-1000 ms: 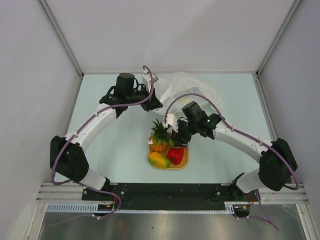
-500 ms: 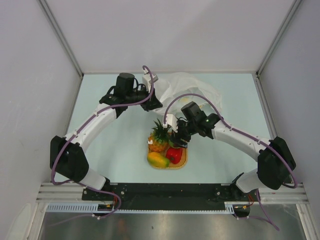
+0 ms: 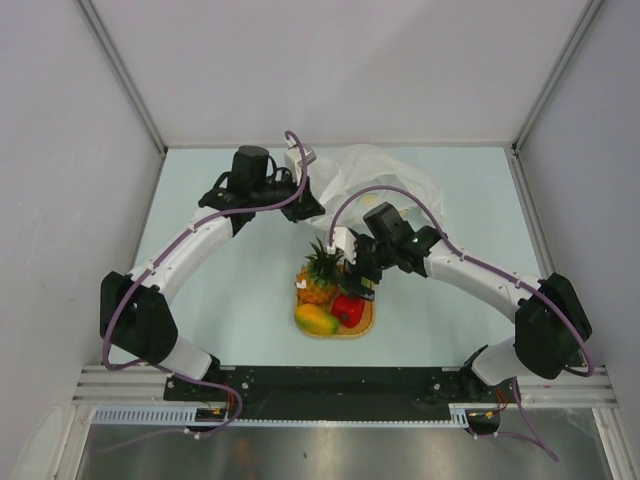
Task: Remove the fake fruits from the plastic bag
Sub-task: Place the fake fruit on the plate, then reset both arms
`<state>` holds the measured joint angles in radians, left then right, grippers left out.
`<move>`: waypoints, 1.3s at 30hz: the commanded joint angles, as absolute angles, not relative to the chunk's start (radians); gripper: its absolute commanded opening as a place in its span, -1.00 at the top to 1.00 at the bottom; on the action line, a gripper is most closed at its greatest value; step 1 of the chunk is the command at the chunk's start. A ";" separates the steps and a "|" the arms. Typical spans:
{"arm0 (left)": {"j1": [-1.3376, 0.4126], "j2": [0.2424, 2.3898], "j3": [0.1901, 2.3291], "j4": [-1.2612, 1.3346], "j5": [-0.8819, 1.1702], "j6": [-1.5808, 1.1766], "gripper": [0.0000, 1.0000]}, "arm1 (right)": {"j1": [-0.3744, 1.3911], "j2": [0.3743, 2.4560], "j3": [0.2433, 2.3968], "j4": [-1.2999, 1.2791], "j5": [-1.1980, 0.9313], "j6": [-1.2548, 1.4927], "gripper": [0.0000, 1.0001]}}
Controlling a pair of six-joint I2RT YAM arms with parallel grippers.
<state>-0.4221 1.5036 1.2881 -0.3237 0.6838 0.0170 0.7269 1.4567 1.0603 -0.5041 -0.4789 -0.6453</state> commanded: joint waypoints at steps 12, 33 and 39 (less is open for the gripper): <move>-0.416 1.482 1.287 -0.301 0.696 0.017 0.99 | 0.672 1.338 1.060 -0.537 -0.549 -0.634 -0.99; -0.292 1.502 1.634 -0.408 0.476 0.114 -1.00 | 0.055 1.226 1.123 -0.298 -0.318 0.084 -0.99; -0.128 1.421 1.567 -0.423 0.454 0.078 -1.00 | 0.043 1.183 1.146 -0.437 -0.063 0.083 -1.00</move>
